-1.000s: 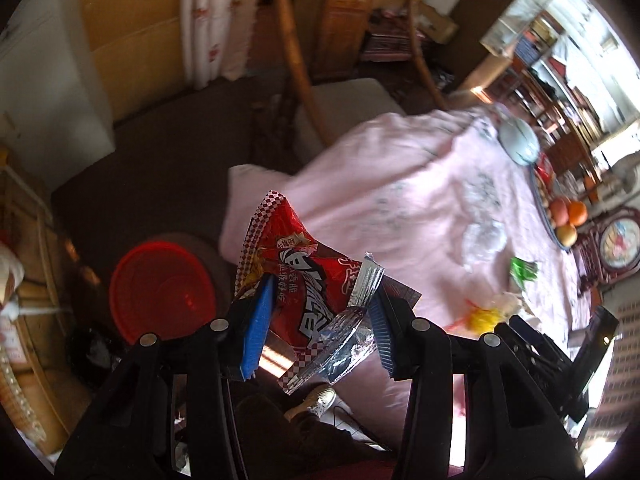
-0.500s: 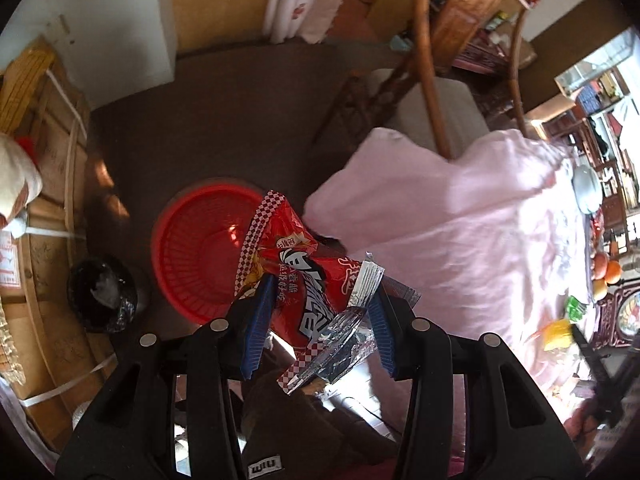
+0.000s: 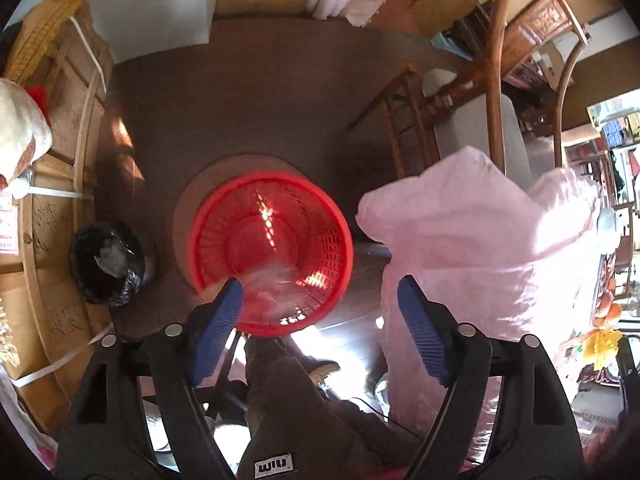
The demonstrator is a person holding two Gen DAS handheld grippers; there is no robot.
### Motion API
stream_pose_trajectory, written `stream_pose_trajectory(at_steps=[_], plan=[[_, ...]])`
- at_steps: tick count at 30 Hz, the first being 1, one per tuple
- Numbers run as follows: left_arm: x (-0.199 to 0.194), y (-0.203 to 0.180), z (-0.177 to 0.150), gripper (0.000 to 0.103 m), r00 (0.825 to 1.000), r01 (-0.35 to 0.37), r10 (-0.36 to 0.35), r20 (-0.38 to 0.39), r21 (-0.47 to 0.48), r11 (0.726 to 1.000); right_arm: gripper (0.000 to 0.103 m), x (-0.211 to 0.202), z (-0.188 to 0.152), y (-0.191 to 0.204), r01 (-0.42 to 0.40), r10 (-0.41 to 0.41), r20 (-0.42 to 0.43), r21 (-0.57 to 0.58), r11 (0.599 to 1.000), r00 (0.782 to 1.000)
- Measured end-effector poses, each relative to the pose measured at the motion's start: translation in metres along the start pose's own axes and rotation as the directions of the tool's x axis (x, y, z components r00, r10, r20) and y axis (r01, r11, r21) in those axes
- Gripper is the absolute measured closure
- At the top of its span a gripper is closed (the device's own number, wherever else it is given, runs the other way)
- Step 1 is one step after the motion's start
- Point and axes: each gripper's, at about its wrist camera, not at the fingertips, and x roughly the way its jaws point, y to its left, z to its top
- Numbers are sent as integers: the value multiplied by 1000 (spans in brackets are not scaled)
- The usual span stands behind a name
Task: Collect trash
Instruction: 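Drop the wrapper into the red wastebasket with the left gripper while the right gripper grasps the yellow flower tie, then release the yellow flower tie into the red wastebasket with the right gripper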
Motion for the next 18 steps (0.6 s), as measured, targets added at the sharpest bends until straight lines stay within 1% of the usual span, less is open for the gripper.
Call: stream_pose_trajectory(at_steps=[6,9,12,15,17,18], plan=[[-20,28,-4,24,999,-20,21,41,-24,1000,98,40,18,58,-97,87,-86,-117,988,992],[-30,45,-12,23,998,-28,31,58,-51,998,98,63,25,92,-154,129,-142,-184,971,981],[-41,59,-21,23,995,-54,59,79,-69,996,98,81,30,122,-206,162,-193,-240,949,968],[-50,72,-30,23,991,-81,90,99,-87,993,92,93,33,146,-241,181,-224,-278,930,958],[-55,79,-36,23,989,-95,105,107,-99,991,84,96,37,156,-248,186,-226,-292,924,956],[-57,83,-38,23,988,-98,109,110,-106,990,76,95,39,160,-251,190,-219,-296,922,957]])
